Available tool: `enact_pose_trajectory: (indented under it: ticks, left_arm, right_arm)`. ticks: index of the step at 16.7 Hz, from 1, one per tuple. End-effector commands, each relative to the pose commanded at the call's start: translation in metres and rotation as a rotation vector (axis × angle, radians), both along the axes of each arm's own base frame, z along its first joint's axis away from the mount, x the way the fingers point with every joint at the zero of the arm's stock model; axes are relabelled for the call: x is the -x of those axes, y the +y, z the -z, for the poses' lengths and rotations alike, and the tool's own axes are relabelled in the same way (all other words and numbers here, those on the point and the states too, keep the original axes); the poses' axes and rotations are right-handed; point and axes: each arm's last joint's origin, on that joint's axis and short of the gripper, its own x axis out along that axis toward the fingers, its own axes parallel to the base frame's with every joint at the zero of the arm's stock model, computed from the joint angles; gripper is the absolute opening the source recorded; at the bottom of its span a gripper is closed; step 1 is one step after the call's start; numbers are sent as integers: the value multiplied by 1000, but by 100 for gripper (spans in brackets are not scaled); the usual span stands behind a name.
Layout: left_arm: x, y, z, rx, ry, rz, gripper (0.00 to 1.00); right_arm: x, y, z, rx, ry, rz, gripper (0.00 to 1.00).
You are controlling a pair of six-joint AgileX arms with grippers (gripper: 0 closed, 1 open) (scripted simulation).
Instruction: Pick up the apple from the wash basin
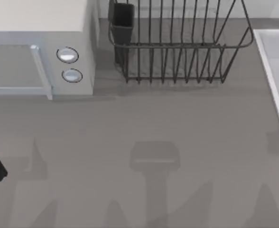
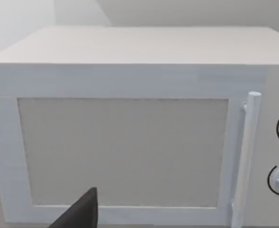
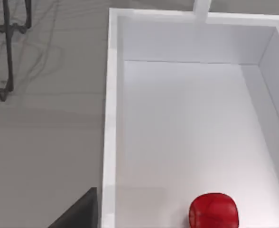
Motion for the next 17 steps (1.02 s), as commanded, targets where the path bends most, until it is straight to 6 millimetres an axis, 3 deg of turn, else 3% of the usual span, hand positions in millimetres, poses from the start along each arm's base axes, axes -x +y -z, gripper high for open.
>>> enact_pose_trajectory:
  ticks: [3,6,9,12,17]
  left_arm:
    - [0,0,0,0,0,0,100]
    - [0,0,0,0,0,0,100]
    - [0,0,0,0,0,0,100]
    - [0,0,0,0,0,0,100]
    - [0,0,0,0,0,0,100]
  right_arm:
    - [-47,-11,-18,6,237,18,100]
    - [-103,-27,-17,-3,481,27,100]
    - [-157,-47,5,-26,710,26,100]
    - [-199,-65,38,-56,900,19,100]
    - [-232,-84,79,-94,1077,7,100]
